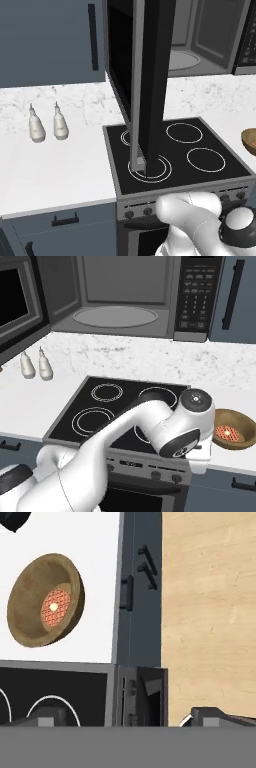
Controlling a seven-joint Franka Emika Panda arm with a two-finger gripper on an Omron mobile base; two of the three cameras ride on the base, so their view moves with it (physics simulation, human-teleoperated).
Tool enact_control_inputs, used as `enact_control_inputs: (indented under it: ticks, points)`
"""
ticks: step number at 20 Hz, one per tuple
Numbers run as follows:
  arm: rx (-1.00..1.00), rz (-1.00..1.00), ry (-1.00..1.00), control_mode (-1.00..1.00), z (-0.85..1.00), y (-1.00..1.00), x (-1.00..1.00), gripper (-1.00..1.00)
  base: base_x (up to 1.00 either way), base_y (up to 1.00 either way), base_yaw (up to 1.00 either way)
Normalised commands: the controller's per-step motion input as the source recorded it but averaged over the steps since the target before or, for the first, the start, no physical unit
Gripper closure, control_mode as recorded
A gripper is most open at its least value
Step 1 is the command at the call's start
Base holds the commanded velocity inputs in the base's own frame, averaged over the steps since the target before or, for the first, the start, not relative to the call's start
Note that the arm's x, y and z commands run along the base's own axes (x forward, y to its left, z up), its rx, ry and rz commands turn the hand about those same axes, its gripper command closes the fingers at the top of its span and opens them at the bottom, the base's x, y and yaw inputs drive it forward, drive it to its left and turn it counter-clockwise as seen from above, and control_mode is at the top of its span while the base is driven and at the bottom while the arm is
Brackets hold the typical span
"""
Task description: Open the microwave, place the bowl with waffle inside the microwave, then close the microwave door and turn it on.
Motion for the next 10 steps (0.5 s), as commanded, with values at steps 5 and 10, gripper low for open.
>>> enact_control_inputs:
  ticks: [5, 10]
  points:
    - [0.0, -0.1, 0.01, -1.0, -0.34, -0.25, 0.67, -1.0, 0.0, 0.0, 0.0]
    - [0.05, 0.0, 0.08, -1.0, -0.25, -0.51, 0.45, -1.0, 0.0, 0.0, 0.0]
